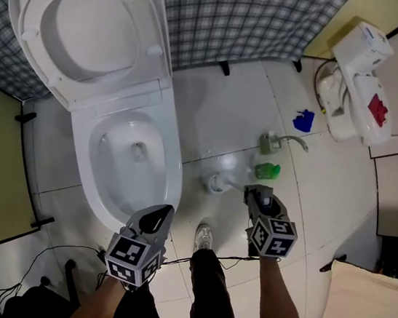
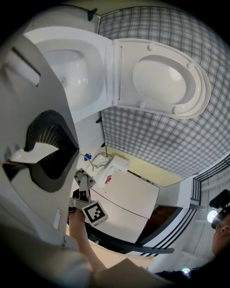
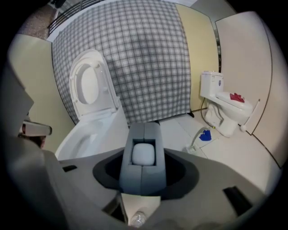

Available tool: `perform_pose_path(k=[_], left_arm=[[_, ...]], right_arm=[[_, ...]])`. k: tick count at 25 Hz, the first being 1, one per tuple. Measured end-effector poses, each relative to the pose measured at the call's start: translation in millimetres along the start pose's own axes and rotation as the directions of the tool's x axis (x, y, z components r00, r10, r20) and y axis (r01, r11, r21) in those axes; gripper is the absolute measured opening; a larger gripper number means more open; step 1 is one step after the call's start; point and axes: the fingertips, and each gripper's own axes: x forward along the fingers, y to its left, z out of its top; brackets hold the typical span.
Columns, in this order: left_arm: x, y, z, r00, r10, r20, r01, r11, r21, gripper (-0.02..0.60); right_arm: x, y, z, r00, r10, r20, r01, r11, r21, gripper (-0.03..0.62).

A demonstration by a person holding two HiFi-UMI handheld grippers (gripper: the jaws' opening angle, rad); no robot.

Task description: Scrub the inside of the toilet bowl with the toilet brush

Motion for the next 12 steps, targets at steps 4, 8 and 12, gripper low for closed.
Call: perform_pose_path(k=[4,8,12], left_arm=[[0.7,6.6,-10.9,1.0,0.016,-0.005,-0.016,1.0,-0.004,0.009],[-1.6,9.1,-25.8,1.0,0.014,-0.011,-0.014,1.0,-0.001,0.009],[-5.4,14.1,-39.4,1.0,0.019,-0.018,-0.019,1.0,-0.013,0.009]], right_arm=[[32.4,-0.3,-31.5,0.999,-0.008,-0.053,0.004,0.997,-0.074,0.198],[57.2,-0.1,-63.1,0.995,-0.021,-0.101,0.008,0.992,-0.129,0.198],[78.6,5.4,-84.6,0.991,-0.034,-0.126,0.013,0.987,-0.158,0.198]])
